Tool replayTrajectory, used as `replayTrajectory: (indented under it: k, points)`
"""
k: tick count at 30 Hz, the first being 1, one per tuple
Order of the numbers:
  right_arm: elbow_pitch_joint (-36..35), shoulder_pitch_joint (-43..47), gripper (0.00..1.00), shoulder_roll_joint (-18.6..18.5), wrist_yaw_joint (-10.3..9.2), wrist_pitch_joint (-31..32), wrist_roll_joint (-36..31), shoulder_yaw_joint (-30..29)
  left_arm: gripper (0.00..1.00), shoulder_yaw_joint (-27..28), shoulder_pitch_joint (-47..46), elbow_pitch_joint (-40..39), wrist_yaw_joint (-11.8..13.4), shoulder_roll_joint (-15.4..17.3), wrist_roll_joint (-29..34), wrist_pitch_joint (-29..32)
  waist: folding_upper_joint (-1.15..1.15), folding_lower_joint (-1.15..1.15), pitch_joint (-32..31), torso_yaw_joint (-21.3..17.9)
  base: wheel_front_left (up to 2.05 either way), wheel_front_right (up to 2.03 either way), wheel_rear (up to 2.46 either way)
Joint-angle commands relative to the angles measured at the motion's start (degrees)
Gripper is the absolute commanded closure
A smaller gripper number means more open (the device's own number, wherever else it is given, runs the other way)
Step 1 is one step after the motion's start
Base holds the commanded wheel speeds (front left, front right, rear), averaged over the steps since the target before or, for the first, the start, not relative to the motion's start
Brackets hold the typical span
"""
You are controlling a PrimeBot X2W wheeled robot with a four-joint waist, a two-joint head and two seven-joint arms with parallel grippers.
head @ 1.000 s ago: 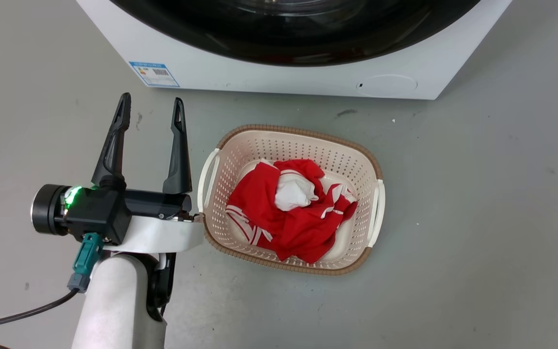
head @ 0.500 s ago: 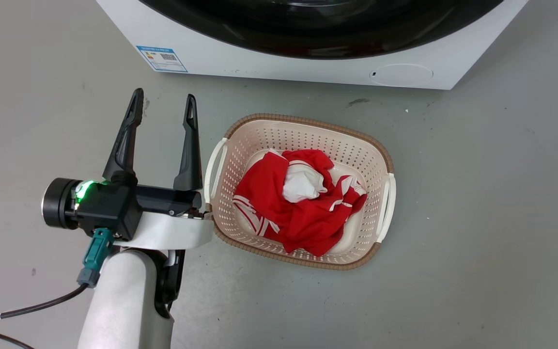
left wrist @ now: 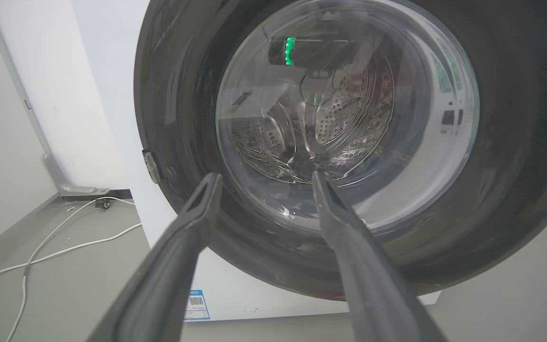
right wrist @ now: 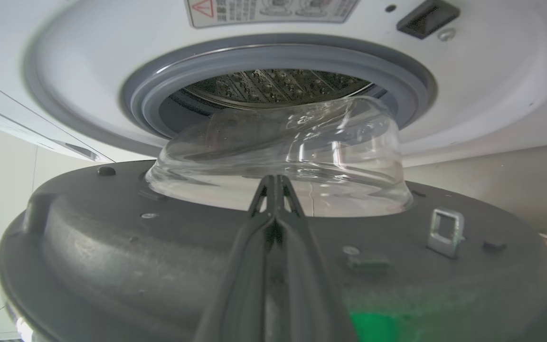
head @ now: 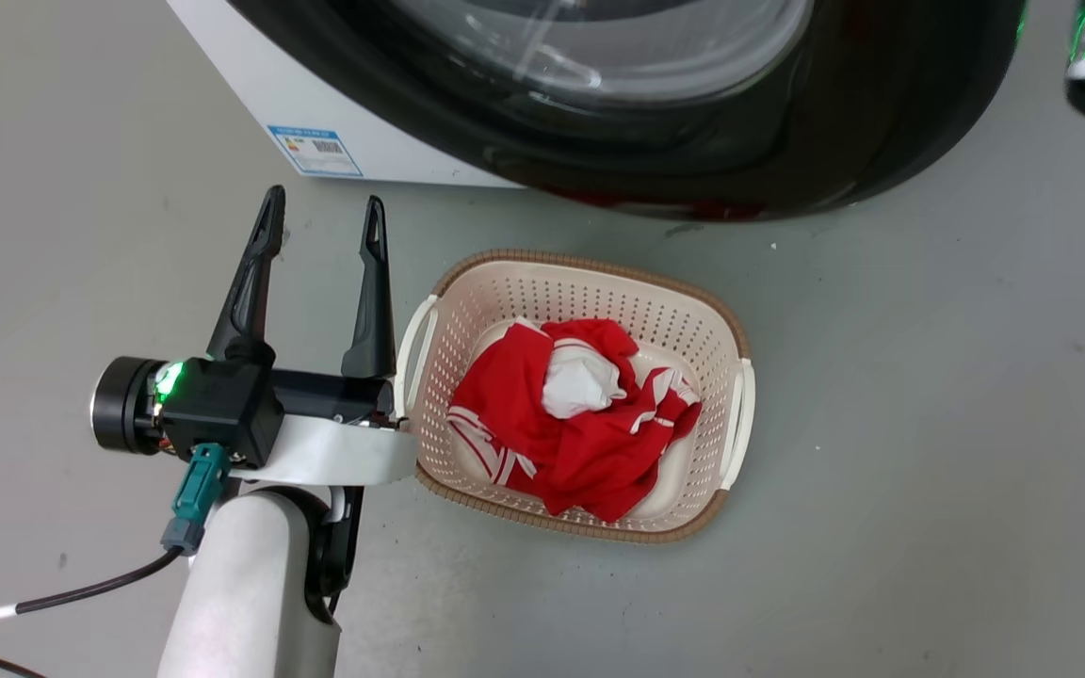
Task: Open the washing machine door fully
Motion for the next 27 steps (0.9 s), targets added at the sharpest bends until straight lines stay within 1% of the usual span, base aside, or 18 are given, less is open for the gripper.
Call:
replayTrajectory:
  k: [1,5,11,13,16,17,21,27]
  points:
    - [-1.25,2.55,1.0,1.03,0.14,2.49,0.82,0.39,0.0,0.29,1.21,0.46,-0.19,-0.04,0.46,-0.16,0.0,0.0,-1.87,-0.58,0.0,0.0,0.0]
    - [-4.56,7.02,1.0,1.93,0.14,6.87,1.82,1.15,0.0,1.2,2.84,1.07,-0.59,-0.03,0.38,-0.16,0.0,0.0,-4.85,-0.99,0.0,0.0,0.0]
    - [-9.39,14.33,1.0,4.1,0.14,12.41,3.65,1.74,0.0,2.13,6.04,1.48,-0.31,-0.03,0.23,-0.16,0.0,0.0,-9.46,-1.32,0.0,0.0,0.0]
    - [-10.29,15.47,1.0,4.66,0.14,12.94,3.84,1.94,0.0,2.16,6.5,1.55,-0.27,-0.04,0.25,-0.16,0.0,0.0,-10.14,-1.38,0.0,0.0,0.0]
    - [-13.6,20.02,1.0,6.82,0.14,15.87,5.08,2.37,0.0,2.04,8.51,1.85,-0.36,-0.03,0.57,-0.16,0.0,0.0,-12.71,-1.61,0.0,0.0,0.0]
    - [-13.6,20.02,1.0,6.82,0.14,15.87,5.08,2.37,0.0,2.04,8.51,1.85,-0.36,-0.03,0.57,-0.16,0.0,0.0,-12.71,-1.61,0.0,0.0,0.0]
    - [-17.14,24.62,1.0,8.4,0.14,18.43,5.74,3.84,0.0,2.36,10.16,2.12,-0.61,-0.03,0.34,-0.16,0.0,0.0,-14.74,-1.83,0.0,0.0,0.0]
    - [-21.98,30.51,1.0,9.65,0.14,22.04,8.16,6.84,0.0,2.68,12.03,2.53,-1.13,-0.04,0.87,-0.16,0.0,0.0,-17.12,-1.72,0.0,0.0,0.0]
